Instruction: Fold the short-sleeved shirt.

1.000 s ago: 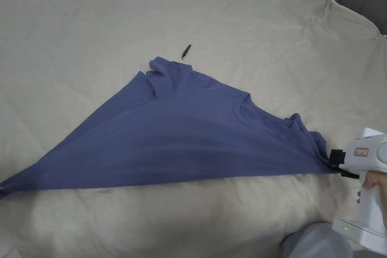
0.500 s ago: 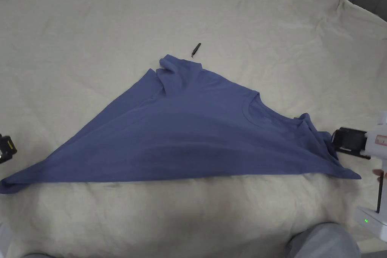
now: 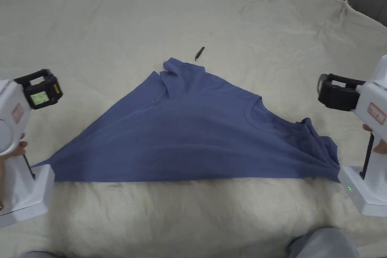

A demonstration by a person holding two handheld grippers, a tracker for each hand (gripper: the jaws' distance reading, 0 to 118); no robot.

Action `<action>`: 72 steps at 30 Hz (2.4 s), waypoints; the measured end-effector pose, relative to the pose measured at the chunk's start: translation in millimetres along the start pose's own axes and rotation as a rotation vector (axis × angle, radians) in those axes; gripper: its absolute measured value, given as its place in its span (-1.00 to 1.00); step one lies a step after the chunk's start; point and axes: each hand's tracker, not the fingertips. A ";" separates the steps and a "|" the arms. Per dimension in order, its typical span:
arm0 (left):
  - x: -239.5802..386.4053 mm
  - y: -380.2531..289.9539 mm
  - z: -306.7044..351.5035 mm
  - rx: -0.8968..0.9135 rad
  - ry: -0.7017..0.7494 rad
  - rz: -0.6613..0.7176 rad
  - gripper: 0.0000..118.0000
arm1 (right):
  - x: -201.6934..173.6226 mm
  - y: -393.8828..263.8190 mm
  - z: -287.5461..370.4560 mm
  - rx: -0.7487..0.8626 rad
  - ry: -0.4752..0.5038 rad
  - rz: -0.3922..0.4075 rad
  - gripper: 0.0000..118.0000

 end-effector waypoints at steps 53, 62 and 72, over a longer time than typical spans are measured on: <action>-24.5 -19.1 -35.0 -0.413 -0.112 0.032 0.85 | -65.6 -31.3 4.4 0.030 0.118 -0.047 -1.00; -70.7 -64.2 -73.2 -0.734 0.017 0.019 0.91 | -74.2 -32.0 -5.1 -0.002 0.121 -0.022 -1.00; -88.0 -87.9 -96.8 -0.898 0.074 0.028 0.60 | -78.9 -33.0 -6.9 -0.014 0.122 0.003 -1.00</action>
